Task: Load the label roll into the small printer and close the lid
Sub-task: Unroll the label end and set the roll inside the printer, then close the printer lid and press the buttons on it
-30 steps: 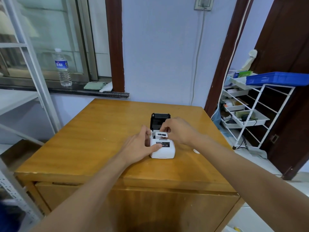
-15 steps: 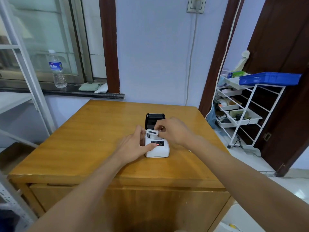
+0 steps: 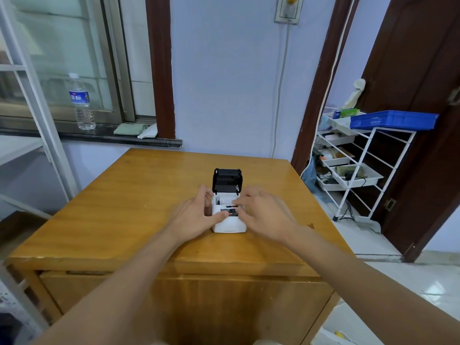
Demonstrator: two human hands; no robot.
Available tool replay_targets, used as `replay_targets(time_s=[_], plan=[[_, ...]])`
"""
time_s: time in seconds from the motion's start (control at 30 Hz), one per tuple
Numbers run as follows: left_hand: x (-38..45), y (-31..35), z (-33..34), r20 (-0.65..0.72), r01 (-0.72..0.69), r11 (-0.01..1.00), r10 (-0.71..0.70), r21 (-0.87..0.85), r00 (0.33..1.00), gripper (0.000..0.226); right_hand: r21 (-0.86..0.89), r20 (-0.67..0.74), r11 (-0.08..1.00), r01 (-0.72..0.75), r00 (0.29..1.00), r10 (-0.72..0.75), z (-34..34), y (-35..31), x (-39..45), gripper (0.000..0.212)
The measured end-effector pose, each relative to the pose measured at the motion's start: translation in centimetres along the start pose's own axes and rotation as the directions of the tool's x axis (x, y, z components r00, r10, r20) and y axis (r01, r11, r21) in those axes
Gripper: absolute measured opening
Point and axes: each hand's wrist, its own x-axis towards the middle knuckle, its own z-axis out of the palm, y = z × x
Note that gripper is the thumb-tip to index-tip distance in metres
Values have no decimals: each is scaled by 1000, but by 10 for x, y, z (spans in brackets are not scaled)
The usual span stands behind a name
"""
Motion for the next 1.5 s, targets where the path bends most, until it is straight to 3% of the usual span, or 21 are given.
replay_targets(time_s=[0.23,0.37,0.47,0.57,0.67,0.83,0.93,1.07,1.27,1.5], plan=[[-2,2,-1,2,-6,1000,6,-18,1000,53,-95,-29,995,7,1000,-10,1,-10,-18,44],[-4,0,-4,6,50,965,-51,-259,999,37,-161,-38,987,6,999,-12,7,-18,-30,52],[-2,2,-3,18,42,984,-39,-173,999,36,-197,-53,980,3,998,-14,13,-21,-38,57],[-1,3,-1,16,49,990,-47,-133,999,50,-192,-33,981,-9,999,3,12,-25,-41,56],[0,2,-1,13,61,986,-60,-156,998,60,-108,-68,993,-56,996,49,2,-29,-37,49],[1,2,0,12,45,997,-45,-64,999,66,273,-142,935,-226,952,272,-19,-31,11,49],[1,2,0,2,41,997,-41,-58,999,69,344,-45,899,-270,952,303,-24,-29,49,53],[1,3,-1,1,47,997,-47,-66,999,71,257,55,929,-267,963,262,-16,-19,77,48],[2,4,-2,7,59,997,-59,-49,998,75,105,-85,969,-224,969,233,-13,-14,70,26],[1,4,-1,7,61,995,-61,-82,998,77,21,-42,993,-117,992,118,-16,-15,56,24]])
